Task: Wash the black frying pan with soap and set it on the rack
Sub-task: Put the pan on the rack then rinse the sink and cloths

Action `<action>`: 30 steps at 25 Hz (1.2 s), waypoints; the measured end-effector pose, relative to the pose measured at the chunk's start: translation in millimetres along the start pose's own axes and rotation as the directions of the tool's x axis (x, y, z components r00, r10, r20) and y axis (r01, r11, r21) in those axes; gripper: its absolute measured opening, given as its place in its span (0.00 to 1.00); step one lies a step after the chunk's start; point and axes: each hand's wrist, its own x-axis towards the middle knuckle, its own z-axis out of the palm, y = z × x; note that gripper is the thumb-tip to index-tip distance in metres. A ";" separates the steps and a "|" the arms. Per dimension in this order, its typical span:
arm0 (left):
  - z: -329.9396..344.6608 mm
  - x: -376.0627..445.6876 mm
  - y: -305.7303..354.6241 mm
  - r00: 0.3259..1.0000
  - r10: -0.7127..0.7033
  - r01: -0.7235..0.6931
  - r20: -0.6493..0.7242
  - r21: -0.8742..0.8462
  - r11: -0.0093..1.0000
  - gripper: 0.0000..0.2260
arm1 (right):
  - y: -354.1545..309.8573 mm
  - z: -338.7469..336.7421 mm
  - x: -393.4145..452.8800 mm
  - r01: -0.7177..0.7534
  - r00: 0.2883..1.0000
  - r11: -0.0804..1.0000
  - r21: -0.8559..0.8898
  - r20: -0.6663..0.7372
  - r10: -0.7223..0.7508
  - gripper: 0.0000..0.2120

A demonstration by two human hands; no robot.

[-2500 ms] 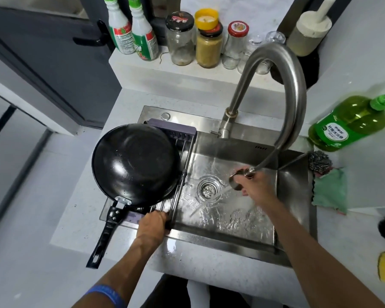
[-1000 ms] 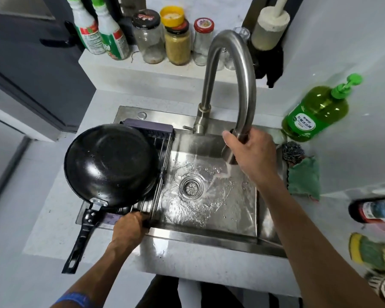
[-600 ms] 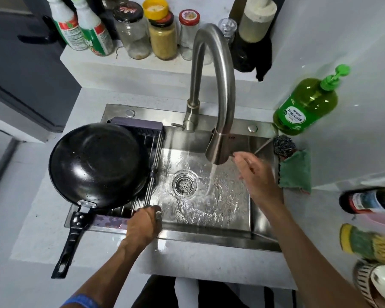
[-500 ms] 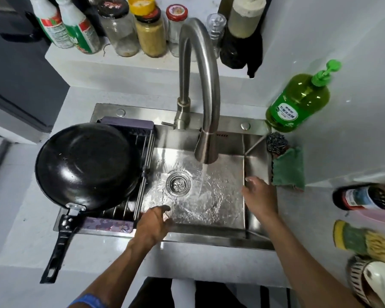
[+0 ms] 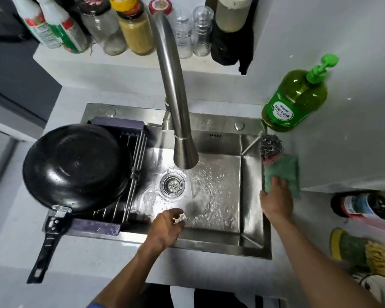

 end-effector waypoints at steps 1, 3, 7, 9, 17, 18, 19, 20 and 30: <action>1.2 -0.3 1.6 1.000 -0.001 0.000 -0.008 -0.013 1.000 0.13 | 1.8 0.4 -2.7 -0.001 0.999 1.000 0.020 -0.039 0.001 0.15; 4.5 -2.2 6.8 0.999 -0.015 0.013 -0.029 -0.066 0.998 0.10 | 4.0 -0.3 -7.3 -0.001 0.996 1.000 0.004 -0.094 0.001 0.05; 13.2 -4.4 11.8 0.998 -0.054 0.049 -0.030 -0.157 0.986 0.08 | 10.1 1.4 -8.4 -0.064 0.987 0.969 0.239 -0.127 0.097 0.04; 14.6 -5.6 12.4 0.998 -0.056 0.053 -0.016 -0.170 0.984 0.08 | 5.7 -9.3 4.4 -0.223 0.943 0.644 0.732 -0.005 0.331 0.04; 15.4 -18.6 33.4 1.000 0.030 -0.029 0.002 -0.173 0.985 0.08 | -22.6 -63.2 -21.3 -0.301 0.908 -0.326 0.896 0.373 0.187 0.08; 15.7 -19.9 37.4 1.000 0.025 -0.021 0.010 -0.246 0.969 0.09 | -29.7 -63.3 -36.9 -0.367 0.913 -0.272 0.890 0.401 0.078 0.07; 14.5 -20.3 42.8 1.000 0.000 0.002 0.004 -0.372 0.928 0.09 | -37.7 -62.5 -50.9 -0.424 0.902 -0.194 0.885 0.431 -0.007 0.04; 10.5 -21.4 49.8 0.999 -0.047 0.037 -0.007 -0.517 0.855 0.11 | -45.1 -56.0 -60.3 -0.463 0.886 -0.119 0.878 0.460 -0.054 0.04; -26.7 -0.3 80.7 0.975 -0.051 0.213 0.216 -0.850 0.482 0.23 | -176.1 -11.7 -117.0 -0.570 0.818 -0.098 0.816 0.552 -0.162 0.05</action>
